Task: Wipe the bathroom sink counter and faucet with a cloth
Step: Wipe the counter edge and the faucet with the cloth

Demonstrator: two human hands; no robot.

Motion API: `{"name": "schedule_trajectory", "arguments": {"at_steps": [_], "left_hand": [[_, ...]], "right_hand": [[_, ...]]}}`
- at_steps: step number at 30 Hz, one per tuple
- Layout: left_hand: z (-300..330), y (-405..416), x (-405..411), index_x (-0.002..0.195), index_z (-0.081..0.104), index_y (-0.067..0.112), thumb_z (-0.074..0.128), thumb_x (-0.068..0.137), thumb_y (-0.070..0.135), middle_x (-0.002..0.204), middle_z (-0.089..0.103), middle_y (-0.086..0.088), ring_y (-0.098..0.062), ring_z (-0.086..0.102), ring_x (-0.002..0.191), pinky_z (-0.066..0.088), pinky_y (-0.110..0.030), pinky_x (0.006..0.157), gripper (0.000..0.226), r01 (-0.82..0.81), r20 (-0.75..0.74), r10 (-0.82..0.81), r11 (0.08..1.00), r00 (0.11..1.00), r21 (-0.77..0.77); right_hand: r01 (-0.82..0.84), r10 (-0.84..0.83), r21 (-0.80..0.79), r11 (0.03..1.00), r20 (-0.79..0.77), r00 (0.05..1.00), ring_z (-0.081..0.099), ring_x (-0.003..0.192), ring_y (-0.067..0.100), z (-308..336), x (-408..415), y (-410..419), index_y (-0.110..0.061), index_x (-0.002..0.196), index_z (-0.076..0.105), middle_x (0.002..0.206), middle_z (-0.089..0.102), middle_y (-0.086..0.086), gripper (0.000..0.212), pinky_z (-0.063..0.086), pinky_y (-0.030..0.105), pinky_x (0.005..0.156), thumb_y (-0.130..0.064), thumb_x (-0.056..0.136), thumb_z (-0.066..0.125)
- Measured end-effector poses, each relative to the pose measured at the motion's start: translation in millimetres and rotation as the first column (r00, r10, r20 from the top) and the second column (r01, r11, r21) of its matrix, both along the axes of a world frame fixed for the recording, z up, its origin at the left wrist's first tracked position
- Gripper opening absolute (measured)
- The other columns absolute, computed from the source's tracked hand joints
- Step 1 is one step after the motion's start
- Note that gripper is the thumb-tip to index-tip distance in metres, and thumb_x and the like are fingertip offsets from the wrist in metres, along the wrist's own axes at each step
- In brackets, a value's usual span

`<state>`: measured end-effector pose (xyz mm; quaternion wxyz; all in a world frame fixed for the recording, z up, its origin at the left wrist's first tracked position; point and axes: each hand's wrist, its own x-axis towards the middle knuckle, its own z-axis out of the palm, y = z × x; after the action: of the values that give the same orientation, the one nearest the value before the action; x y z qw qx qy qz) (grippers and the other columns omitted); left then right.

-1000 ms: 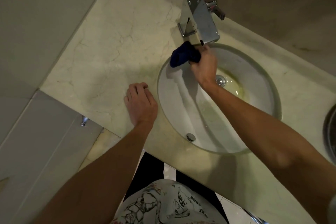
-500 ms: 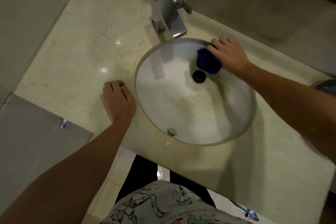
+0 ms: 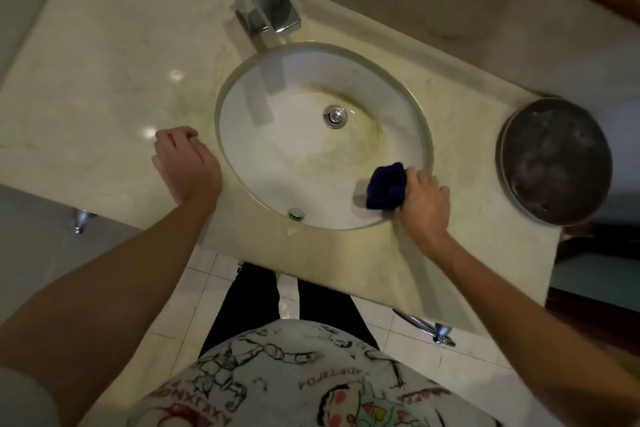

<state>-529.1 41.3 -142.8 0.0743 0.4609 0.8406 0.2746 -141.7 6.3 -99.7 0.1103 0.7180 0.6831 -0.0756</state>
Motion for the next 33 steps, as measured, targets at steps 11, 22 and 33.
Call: {"name": "schedule_trajectory", "arguments": {"at_steps": [11, 22, 33], "left_hand": [[-0.7, 2.9, -3.6, 0.107, 0.060, 0.010, 0.040, 0.096, 0.017, 0.114, 0.057, -0.012, -0.033, 0.054, 0.099, 0.035, -0.042, 0.084, 0.024, 0.011, -0.024, -0.012, 0.998, 1.000, -0.064], [-1.6, 5.0, -0.9, 0.102, 0.059, 0.012, 0.043, 0.095, 0.017, 0.110, 0.058, -0.008, -0.029, 0.053, 0.096, 0.036, -0.039, 0.084, 0.018, -0.027, -0.026, 0.026, 0.999, 0.999, -0.038], [4.7, 6.5, 0.5, 0.099, 0.057, 0.014, 0.041, 0.094, 0.017, 0.107, 0.057, -0.007, -0.029, 0.052, 0.093, 0.038, -0.041, 0.082, 0.017, -0.030, -0.035, 0.027, 0.995, 0.999, -0.095]], "right_hand": [[-0.026, -0.016, -0.109, 0.994, -0.372, 0.928, 0.059, 0.093, 0.033, 22.2, -18.6, 15.8, -0.009, 0.116, 0.050, 0.108, 0.060, 0.012, 0.045, 0.052, 0.047, 0.073, 0.001, 0.075, 0.063], [-0.436, 0.104, -0.396, 0.808, -0.633, 0.767, 0.055, 0.093, 0.017, 13.8, -66.7, -9.1, -0.015, 0.118, 0.056, 0.106, 0.058, -0.007, 0.038, 0.042, 0.030, 0.076, -0.002, 0.083, 0.064], [-0.521, 0.307, -0.159, 0.839, -0.652, 0.694, 0.054, 0.098, 0.028, 28.0, -95.7, 67.9, -0.010, 0.119, 0.057, 0.109, 0.057, 0.000, 0.046, 0.048, 0.042, 0.080, 0.007, 0.077, 0.064]]}}
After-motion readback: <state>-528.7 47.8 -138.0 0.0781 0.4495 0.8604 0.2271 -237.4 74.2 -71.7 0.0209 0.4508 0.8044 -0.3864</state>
